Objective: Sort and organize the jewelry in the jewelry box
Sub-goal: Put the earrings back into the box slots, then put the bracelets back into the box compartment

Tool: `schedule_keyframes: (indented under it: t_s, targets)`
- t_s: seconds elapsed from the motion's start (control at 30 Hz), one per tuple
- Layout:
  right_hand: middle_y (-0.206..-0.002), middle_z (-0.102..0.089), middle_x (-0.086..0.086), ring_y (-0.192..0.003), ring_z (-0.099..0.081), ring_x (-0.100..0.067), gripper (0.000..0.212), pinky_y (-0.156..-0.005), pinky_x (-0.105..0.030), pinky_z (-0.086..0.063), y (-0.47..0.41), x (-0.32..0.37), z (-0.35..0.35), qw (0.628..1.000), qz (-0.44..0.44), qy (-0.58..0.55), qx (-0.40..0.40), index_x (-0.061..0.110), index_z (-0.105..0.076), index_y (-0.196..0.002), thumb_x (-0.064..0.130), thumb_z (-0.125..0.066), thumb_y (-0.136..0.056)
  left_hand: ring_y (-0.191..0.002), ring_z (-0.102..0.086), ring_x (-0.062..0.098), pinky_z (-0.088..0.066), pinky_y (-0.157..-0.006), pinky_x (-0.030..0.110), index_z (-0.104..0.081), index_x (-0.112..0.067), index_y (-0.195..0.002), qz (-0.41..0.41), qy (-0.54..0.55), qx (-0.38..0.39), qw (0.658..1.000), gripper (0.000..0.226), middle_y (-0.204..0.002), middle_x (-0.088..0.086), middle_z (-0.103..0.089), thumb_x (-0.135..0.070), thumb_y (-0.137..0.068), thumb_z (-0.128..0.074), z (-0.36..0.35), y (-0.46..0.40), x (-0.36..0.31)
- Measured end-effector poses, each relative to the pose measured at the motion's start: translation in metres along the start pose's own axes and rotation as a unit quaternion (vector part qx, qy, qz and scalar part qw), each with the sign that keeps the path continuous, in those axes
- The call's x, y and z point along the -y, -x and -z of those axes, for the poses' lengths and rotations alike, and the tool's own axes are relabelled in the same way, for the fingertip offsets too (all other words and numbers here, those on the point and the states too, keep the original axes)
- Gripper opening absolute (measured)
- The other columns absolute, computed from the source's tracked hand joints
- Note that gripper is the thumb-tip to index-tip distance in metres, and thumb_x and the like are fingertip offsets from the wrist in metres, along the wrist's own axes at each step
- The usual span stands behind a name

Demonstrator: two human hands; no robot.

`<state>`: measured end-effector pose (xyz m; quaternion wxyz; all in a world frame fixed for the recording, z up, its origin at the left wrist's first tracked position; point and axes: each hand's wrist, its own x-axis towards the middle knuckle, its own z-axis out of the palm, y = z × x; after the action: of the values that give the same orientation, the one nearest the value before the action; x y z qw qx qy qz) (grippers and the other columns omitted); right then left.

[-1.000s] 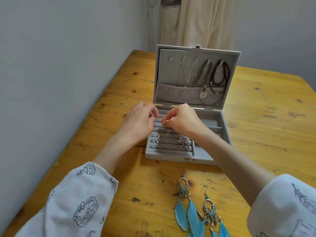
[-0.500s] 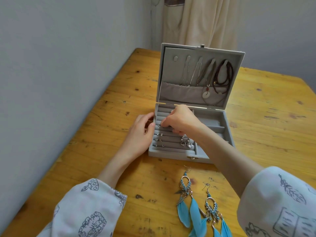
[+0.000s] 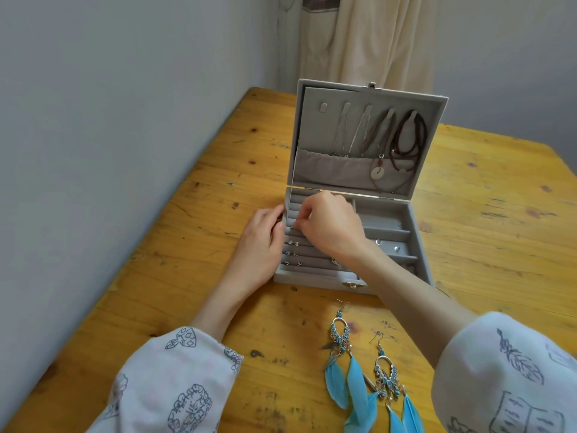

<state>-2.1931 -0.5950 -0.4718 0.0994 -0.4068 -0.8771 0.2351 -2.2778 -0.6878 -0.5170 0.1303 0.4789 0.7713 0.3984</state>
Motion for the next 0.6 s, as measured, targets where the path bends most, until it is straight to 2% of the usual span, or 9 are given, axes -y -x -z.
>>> schedule_keyframes:
  t_s: [0.13,0.3,0.43,0.53,0.6]
  targets:
    - [-0.101,-0.068,-0.005,-0.098,-0.059,-0.028,0.015,-0.068,-0.028,-0.038,0.01,-0.003,-0.001,0.997,0.045,0.053,-0.039,0.02,-0.069,-0.093,0.022,-0.055,-0.089,-0.125,-0.038,0.012,-0.021,-0.096,0.01,-0.037,-0.011,-0.139,0.004,-0.002,0.002,1.0,0.041,-0.137,0.004,-0.043,-0.015,-0.099,-0.034,0.001,0.001,-0.001]
    - [-0.109,-0.063,-0.005,-0.103,-0.058,-0.029,0.033,-0.074,-0.034,-0.045,0.028,-0.011,0.002,0.986,0.125,0.103,-0.029,0.027,-0.065,-0.114,0.016,-0.041,-0.094,-0.128,-0.036,0.011,-0.023,-0.099,0.014,-0.034,-0.012,-0.14,0.013,0.002,0.016,1.0,0.042,-0.14,0.003,-0.04,-0.018,-0.099,-0.032,0.003,0.002,-0.004]
    - [-0.106,-0.054,-0.006,-0.093,-0.059,-0.029,0.036,-0.061,-0.03,-0.037,0.035,-0.013,0.005,0.974,0.158,0.162,-0.008,0.024,-0.054,-0.124,0.015,-0.037,-0.094,-0.131,-0.033,0.012,-0.021,-0.1,0.015,-0.033,-0.012,-0.141,0.029,0.007,0.04,0.999,0.042,-0.143,0.003,-0.037,-0.018,-0.1,-0.031,0.007,0.002,-0.009]
    - [-0.104,-0.052,-0.006,-0.09,-0.058,-0.029,0.036,-0.061,-0.031,-0.036,0.041,-0.009,0.012,0.975,0.164,0.149,-0.022,0.023,-0.048,-0.128,0.016,-0.037,-0.094,-0.135,-0.03,0.013,-0.021,-0.104,0.02,-0.031,-0.015,-0.142,0.073,0.035,0.056,0.995,0.042,-0.147,0.002,-0.034,-0.02,-0.1,-0.03,0.013,0.001,-0.016]
    - [-0.106,-0.053,-0.006,-0.092,-0.056,-0.027,0.041,-0.064,-0.031,-0.037,0.049,-0.007,0.02,0.977,0.17,0.123,-0.037,0.026,-0.042,-0.135,0.017,-0.037,-0.095,-0.135,-0.032,0.016,-0.024,-0.109,0.027,-0.033,-0.015,-0.142,0.083,0.039,0.04,0.995,0.042,-0.147,0.003,-0.035,-0.019,-0.1,-0.032,0.017,0.003,-0.024]
